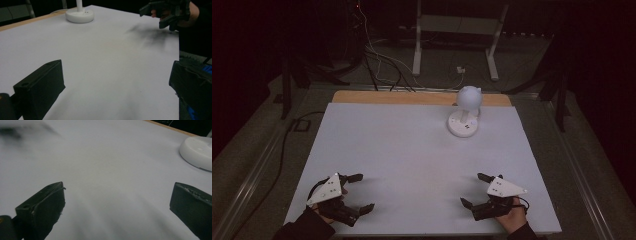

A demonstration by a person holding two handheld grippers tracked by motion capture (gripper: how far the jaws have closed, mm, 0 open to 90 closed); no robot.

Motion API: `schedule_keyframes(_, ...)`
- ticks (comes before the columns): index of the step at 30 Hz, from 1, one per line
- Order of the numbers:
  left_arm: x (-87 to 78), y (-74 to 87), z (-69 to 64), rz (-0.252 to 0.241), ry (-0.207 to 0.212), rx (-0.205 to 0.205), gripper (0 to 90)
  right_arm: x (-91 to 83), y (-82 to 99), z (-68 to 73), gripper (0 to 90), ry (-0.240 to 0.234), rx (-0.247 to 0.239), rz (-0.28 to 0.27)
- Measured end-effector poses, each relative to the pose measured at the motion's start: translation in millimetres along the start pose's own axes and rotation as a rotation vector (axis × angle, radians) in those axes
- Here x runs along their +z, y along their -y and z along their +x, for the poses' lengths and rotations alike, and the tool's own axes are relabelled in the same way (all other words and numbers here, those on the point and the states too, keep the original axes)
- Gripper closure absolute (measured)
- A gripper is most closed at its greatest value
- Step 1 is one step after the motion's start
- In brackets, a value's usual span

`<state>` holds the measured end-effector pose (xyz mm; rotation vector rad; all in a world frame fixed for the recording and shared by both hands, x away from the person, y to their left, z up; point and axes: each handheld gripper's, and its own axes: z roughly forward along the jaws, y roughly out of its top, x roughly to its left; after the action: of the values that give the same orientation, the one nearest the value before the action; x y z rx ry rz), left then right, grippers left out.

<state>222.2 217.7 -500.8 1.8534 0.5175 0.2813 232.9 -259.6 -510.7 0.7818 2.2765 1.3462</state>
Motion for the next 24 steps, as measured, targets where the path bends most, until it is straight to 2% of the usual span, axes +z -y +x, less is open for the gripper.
schedule_keyframes(5,0.1,-0.4,0.3,0.002,-0.002,-0.001,0.4,1.1,0.6,0.8,0.2,0.004,-0.016,0.023)
schedule_keyframes(18,-0.3,-0.8,-0.2,-0.002,0.002,-0.003,0.4,2.9,-3.8,4.9,0.1,-0.02,0.011,0.049)
schedule_keyframes(24,0.0,-0.8,0.2,-0.004,0.004,-0.006,0.4,3.1,-7.6,10.1,0.2,-0.023,0.002,0.053)
